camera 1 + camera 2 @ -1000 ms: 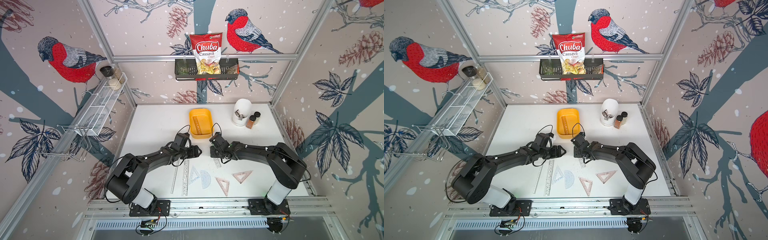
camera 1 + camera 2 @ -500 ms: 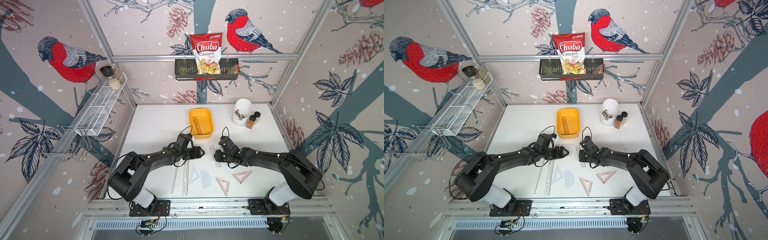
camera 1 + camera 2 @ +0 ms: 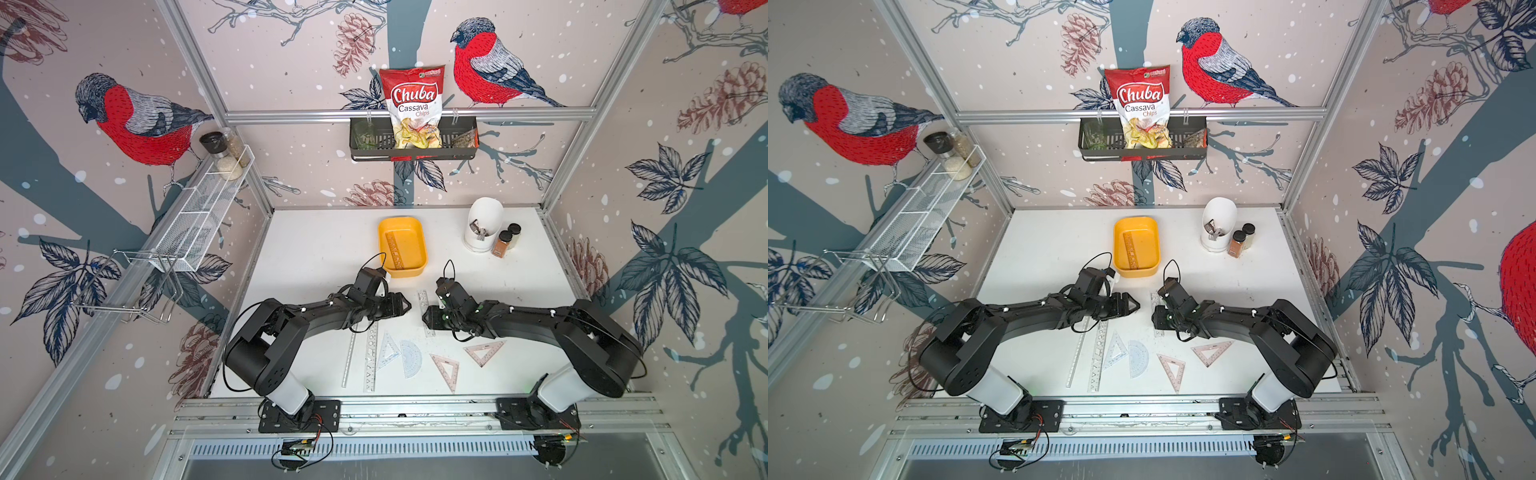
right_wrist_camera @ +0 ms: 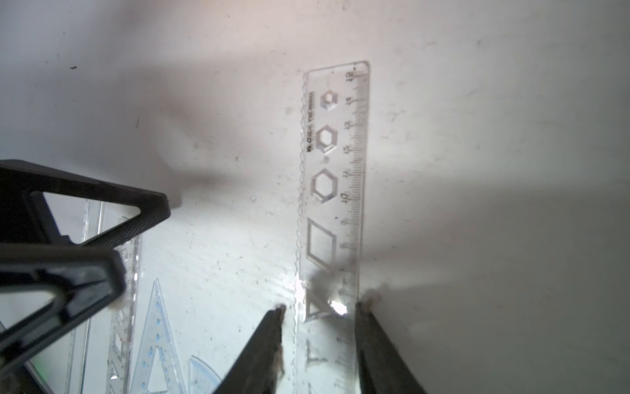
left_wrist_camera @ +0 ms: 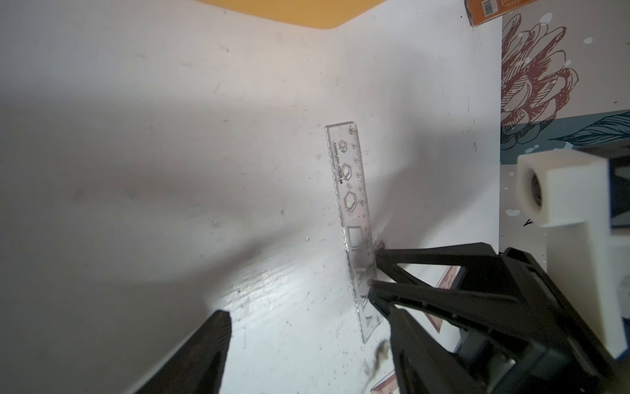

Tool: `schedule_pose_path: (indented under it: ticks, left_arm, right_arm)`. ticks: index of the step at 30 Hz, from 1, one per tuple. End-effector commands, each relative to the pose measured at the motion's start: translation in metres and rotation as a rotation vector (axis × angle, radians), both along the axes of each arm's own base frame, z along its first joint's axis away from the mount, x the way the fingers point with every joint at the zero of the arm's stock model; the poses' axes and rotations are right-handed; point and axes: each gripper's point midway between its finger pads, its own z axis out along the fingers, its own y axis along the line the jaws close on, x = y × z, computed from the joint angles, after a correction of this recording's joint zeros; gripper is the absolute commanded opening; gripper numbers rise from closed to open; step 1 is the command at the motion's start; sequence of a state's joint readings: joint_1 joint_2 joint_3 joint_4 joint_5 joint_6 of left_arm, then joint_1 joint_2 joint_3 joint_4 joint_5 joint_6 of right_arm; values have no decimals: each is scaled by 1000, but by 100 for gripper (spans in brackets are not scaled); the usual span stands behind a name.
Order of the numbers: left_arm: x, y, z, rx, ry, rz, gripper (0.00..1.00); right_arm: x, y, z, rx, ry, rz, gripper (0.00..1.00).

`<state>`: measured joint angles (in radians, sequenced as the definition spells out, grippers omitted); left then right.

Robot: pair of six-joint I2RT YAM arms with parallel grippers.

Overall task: Put the scattered rulers into the storage box
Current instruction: Pick up the ruler from the center of the board.

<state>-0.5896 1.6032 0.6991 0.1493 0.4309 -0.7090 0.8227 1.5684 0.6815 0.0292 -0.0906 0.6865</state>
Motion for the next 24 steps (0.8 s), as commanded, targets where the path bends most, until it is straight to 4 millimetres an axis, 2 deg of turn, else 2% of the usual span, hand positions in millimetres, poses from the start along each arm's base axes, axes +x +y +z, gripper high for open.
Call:
schedule_pose_path:
  ticks: [1, 4, 12, 15, 24]
  left_arm:
    - [3, -13, 7, -53, -6, -19, 72]
    - [2, -22, 5, -71, 14, -47, 64]
    - [7, -39, 0, -108, 46, -71, 41]
    - [7, -41, -5, -104, 61, -70, 38]
    - [8, -48, -18, -85, 91, -69, 39]
  right_arm:
    - [6, 3, 13, 78, -27, 1, 41]
    - [12, 0, 23, 162, -54, 10, 38]
    - [29, -4, 28, 258, -77, 28, 15]
    - [32, -7, 24, 263, -73, 29, 12]
    - [36, -4, 17, 286, -57, 50, 8]
